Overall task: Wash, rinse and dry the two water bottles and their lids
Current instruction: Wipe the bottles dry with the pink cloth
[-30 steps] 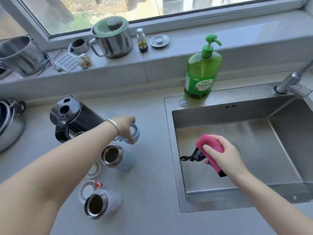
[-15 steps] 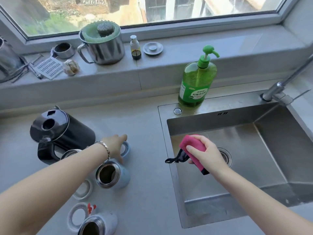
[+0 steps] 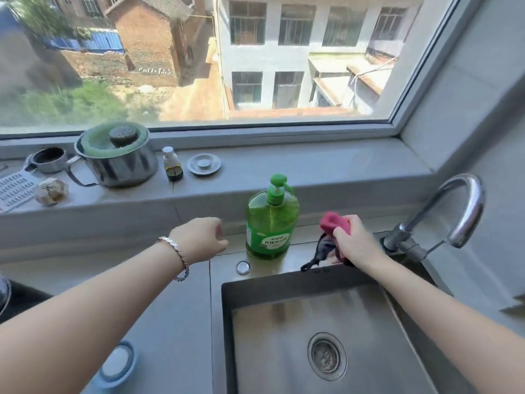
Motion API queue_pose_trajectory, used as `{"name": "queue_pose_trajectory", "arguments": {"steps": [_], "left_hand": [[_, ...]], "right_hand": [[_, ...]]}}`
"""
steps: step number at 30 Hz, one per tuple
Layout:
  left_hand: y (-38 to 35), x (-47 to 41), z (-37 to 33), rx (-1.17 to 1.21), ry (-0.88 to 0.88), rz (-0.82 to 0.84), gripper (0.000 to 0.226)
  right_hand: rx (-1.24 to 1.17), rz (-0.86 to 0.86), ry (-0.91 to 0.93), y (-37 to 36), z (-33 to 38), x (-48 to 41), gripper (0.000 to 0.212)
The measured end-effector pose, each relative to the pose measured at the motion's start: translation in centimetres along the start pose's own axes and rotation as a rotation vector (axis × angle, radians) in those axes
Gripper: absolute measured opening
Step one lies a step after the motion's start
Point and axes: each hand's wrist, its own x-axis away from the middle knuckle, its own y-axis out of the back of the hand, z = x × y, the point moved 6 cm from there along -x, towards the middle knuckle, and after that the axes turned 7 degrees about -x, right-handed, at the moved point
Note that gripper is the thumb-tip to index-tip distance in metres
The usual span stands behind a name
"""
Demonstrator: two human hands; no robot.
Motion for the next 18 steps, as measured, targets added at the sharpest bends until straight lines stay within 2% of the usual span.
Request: {"name": "queue_pose_trajectory", "arguments": {"steps": [3,6,10,12,14,16,18], "left_hand": [[1.8,-2.6,-0.4,-0.047,0.040,-0.002,0.031],[3.0,-4.4,-0.5,-0.078,0.062,-0.019,0.032],[3.4,-5.7,0.0,-0.077,0.086,-0.053,0.028],[2.9,-5.8,0.4,-0.061,0.097,-0.052,0.028],[2.2,-5.5,0.7,-0.060,0.111,-0.034,0.029],[1.5,-4.8,0.9,-0.062,0.116,-0.013,0.029],[1.1,-3.8,0.9,-0.053,0.120,-0.001,0.029]], "right_hand": [[0.128,-0.118,0.156,3.2,4.2,-5.9,0.032],[0.128,-0.274,0.341,4.8,8.2,-11.6,0.036],[0.348,-0.411,0.611,3.4,10.3,-16.4,0.045],[0.569,-0.323,0.652,1.1,8.7,-17.7,0.049],[0.854,-0.090,0.540,-1.3,5.5,-19.0,0.044],[0.940,0.083,0.450,-2.5,3.4,-19.2,0.049],[0.938,0.101,0.456,-2.6,3.2,-18.5,0.057]]}}
